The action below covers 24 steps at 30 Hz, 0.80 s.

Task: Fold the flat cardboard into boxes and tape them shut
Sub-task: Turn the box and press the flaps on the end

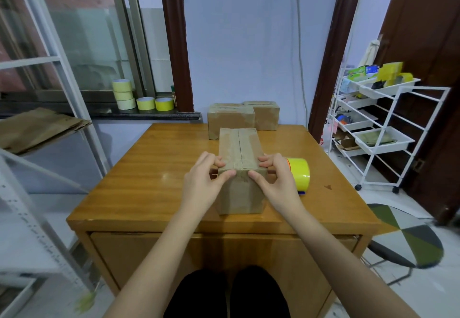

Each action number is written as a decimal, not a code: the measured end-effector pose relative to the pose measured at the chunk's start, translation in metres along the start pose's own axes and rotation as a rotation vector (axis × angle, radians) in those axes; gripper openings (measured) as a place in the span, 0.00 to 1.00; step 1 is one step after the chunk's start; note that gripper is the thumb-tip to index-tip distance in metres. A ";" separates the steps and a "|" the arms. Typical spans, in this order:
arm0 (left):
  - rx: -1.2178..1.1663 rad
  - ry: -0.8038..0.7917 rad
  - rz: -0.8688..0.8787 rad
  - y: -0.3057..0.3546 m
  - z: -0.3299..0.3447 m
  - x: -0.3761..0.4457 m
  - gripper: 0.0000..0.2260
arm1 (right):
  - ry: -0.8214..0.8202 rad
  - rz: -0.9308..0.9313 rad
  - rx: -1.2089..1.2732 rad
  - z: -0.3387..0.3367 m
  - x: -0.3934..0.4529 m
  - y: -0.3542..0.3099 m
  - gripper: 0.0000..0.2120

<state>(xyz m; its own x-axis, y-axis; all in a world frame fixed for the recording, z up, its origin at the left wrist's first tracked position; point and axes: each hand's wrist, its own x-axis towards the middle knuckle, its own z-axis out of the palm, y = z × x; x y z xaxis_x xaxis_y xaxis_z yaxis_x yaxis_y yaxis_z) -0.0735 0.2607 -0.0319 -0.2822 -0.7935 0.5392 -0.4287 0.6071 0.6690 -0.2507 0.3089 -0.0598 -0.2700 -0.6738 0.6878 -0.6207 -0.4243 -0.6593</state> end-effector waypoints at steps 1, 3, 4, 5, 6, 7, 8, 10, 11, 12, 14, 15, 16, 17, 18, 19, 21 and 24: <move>-0.035 -0.019 0.001 -0.003 -0.002 0.000 0.07 | -0.014 -0.014 0.032 -0.002 0.001 0.001 0.11; -0.117 -0.064 -0.004 -0.008 -0.005 0.000 0.04 | -0.055 -0.041 0.095 -0.008 0.002 0.004 0.07; -0.151 -0.082 -0.008 -0.010 -0.007 0.001 0.02 | -0.080 -0.037 0.128 -0.010 0.002 0.005 0.05; -0.178 -0.097 -0.012 -0.010 -0.008 0.001 0.01 | -0.105 -0.021 0.162 -0.012 0.003 0.006 0.04; -0.202 -0.107 -0.018 -0.011 -0.009 0.001 0.02 | -0.126 -0.002 0.188 -0.013 0.003 0.006 0.04; -0.226 -0.117 -0.020 -0.011 -0.011 0.000 0.04 | -0.145 0.015 0.207 -0.015 0.003 0.006 0.06; -0.246 -0.131 -0.022 -0.012 -0.012 0.000 0.05 | -0.159 0.027 0.215 -0.016 0.003 0.006 0.08; -0.276 -0.160 -0.024 -0.012 -0.015 -0.001 0.08 | -0.181 0.042 0.207 -0.017 0.003 0.006 0.10; -0.284 -0.174 -0.030 -0.010 -0.018 -0.001 0.09 | -0.189 0.050 0.202 -0.018 0.003 0.005 0.11; -0.284 -0.187 -0.037 -0.008 -0.019 -0.002 0.09 | -0.194 0.058 0.201 -0.019 0.003 0.005 0.11; -0.124 -0.166 -0.015 0.000 -0.022 0.000 0.07 | -0.202 0.080 0.209 -0.021 0.002 0.005 0.11; 0.053 -0.129 0.023 0.005 -0.022 0.001 0.07 | -0.206 0.091 0.212 -0.022 0.001 0.005 0.10; 0.216 -0.092 0.072 0.012 -0.019 0.001 0.09 | -0.208 0.104 0.214 -0.022 0.002 0.004 0.11; 0.322 -0.072 0.126 0.020 -0.015 0.001 0.11 | -0.207 0.118 0.212 -0.022 0.002 0.003 0.12; 0.382 -0.087 0.171 0.027 -0.009 0.000 0.14 | -0.201 0.135 0.213 -0.021 0.003 0.001 0.13; 0.429 -0.120 0.219 0.034 -0.001 -0.001 0.16 | -0.193 0.152 0.221 -0.020 0.003 -0.001 0.14; 0.547 -0.173 0.298 0.041 0.016 -0.008 0.18 | -0.185 0.173 0.234 -0.020 0.004 -0.005 0.14; 0.628 -0.165 0.330 0.037 0.025 -0.015 0.21 | -0.163 0.137 0.189 -0.021 0.010 -0.005 0.12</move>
<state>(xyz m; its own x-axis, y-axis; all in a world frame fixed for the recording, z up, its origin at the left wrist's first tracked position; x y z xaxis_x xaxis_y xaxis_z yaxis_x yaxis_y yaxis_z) -0.1064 0.2940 -0.0280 -0.5859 -0.5997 0.5450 -0.6970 0.7160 0.0386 -0.2656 0.3177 -0.0432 -0.2108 -0.8145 0.5405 -0.4337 -0.4176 -0.7984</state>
